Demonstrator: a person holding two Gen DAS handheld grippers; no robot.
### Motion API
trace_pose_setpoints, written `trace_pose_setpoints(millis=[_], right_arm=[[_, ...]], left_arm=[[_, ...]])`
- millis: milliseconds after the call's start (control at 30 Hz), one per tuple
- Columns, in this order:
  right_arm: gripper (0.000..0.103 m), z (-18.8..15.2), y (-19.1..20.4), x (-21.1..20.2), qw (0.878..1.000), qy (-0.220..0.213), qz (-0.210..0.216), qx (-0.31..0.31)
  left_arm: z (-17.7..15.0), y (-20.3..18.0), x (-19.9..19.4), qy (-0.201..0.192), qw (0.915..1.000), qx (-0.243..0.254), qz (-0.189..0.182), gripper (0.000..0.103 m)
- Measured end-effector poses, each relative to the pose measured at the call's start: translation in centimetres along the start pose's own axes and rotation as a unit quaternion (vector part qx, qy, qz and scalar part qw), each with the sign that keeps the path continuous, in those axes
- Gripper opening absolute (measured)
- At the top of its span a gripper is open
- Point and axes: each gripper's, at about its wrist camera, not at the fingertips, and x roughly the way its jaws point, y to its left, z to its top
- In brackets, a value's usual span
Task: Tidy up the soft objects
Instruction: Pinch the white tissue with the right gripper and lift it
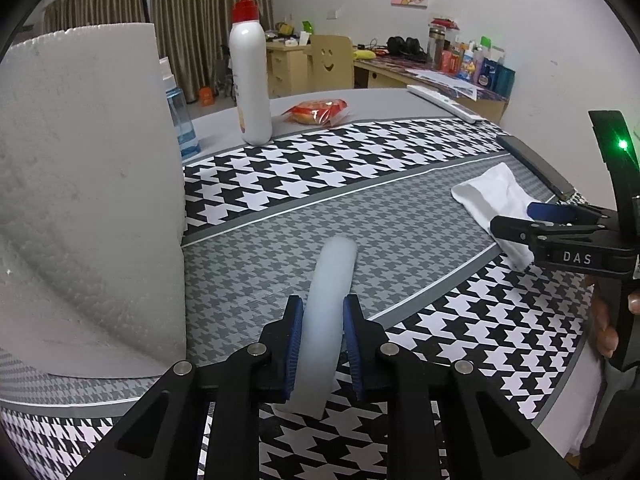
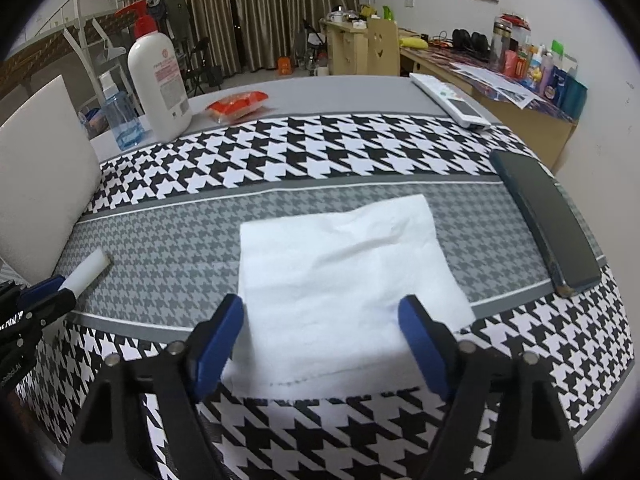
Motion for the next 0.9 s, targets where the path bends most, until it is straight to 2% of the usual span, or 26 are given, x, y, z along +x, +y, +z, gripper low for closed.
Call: trace_pose_setpoints(millis=[167, 267, 333, 467, 567, 633, 700, 900], right_arm=[[0.073, -0.1, 0.3, 0.0, 1.0, -0.002, -0.02, -0.014], [0.068, -0.2, 0.5, -0.1, 1.0, -0.004, -0.018, -0.018], [0.059, -0.2, 0.7, -0.2, 1.0, -0.005, -0.016, -0.022], [0.05, -0.3, 1.2, -0.3, 1.0, -0.007, -0.008, -0.028], [0.031, -0.3, 1.5, -0.4, 0.999, -0.011, -0.004, -0.031], [0.015, -0.4, 1.7, -0.4, 0.999, -0.012, 0.001, -0.033], [0.009, -0.3, 1.6, -0.5, 0.999, -0.012, 0.009, -0.028], [0.008, -0.3, 1.9, -1.8, 0.999, -0.031, 0.024, -0.024]], left_arm=[[0.0, 0.0, -0.1, -0.002, 1.0, -0.001, -0.003, 0.022], [0.0, -0.1, -0.3, -0.005, 1.0, -0.001, -0.002, 0.022], [-0.1, 0.0, -0.4, -0.005, 1.0, -0.002, -0.003, 0.022], [-0.1, 0.2, -0.6, -0.008, 0.9999, -0.004, -0.004, 0.022], [-0.2, 0.2, -0.9, -0.013, 0.9999, -0.004, -0.005, 0.022], [-0.2, 0.3, -1.2, -0.018, 0.9998, -0.004, -0.007, 0.022], [-0.3, 0.3, -1.6, -0.022, 0.9997, -0.004, -0.008, 0.022], [-0.4, 0.6, -2.9, -0.04, 0.9991, -0.004, -0.01, 0.022]])
